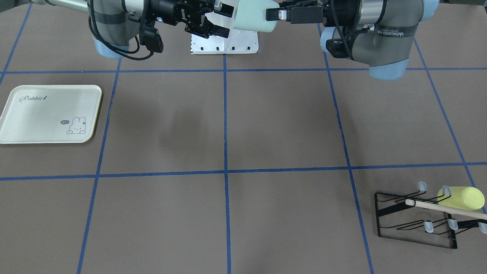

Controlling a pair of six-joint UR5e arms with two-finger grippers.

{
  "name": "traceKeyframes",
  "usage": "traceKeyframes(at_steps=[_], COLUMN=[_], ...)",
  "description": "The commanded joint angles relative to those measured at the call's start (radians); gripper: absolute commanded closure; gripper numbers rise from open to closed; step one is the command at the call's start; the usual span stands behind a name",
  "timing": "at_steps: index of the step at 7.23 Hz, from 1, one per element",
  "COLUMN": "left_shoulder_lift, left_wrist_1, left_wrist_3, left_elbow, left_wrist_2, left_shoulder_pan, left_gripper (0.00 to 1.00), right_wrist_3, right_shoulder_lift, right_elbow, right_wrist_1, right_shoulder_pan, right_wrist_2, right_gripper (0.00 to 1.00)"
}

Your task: Left arm grabs green cup and hands to right arm on tray

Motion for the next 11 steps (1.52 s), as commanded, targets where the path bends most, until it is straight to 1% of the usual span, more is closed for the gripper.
traceKeyframes(at_steps=[1,2,3,4,5,8,9,10,11], left_shoulder_lift=[-0.020,-0.025,-0.025,-0.025,-0.025,-0.025,-0.025,-0.025,-0.022], left_wrist_1=[0.015,0.016,0.016,0.016,0.016,0.015,0.015,0.013,0.004], left_wrist_3=[0.000,0.000,0.001,0.000,0.000,0.001,0.001,0.003,0.012], left_elbow=[0.000,0.000,0.001,0.001,0.000,0.004,0.004,0.003,0.004], left_wrist_2=[0.001,0.002,0.002,0.020,0.030,0.045,0.045,0.045,0.045], left_shoulder_pan=[0.010,0.010,0.013,0.015,0.024,0.047,0.056,0.056,0.056], left_gripper=[1.00,1.00,1.00,1.00,1.00,1.00,1.00,1.00,0.73], right_wrist_3=[-0.002,0.000,0.000,0.000,0.000,0.000,0.000,0.000,0.000], right_shoulder_lift=[0.002,0.005,0.004,0.004,0.004,0.002,0.002,-0.001,-0.009], right_elbow=[0.000,0.001,0.001,0.001,0.001,0.001,0.001,0.001,0.001], right_wrist_1=[0.001,0.003,0.032,0.052,0.065,0.081,0.082,0.082,0.099], right_shoulder_pan=[-0.001,-0.003,-0.007,-0.007,-0.007,-0.007,-0.007,-0.006,-0.006], right_wrist_2=[0.000,0.000,0.000,0.000,0.000,-0.002,-0.002,0.000,0.000], right_gripper=[0.05,0.16,0.34,0.48,0.50,0.50,0.57,0.79,1.00])
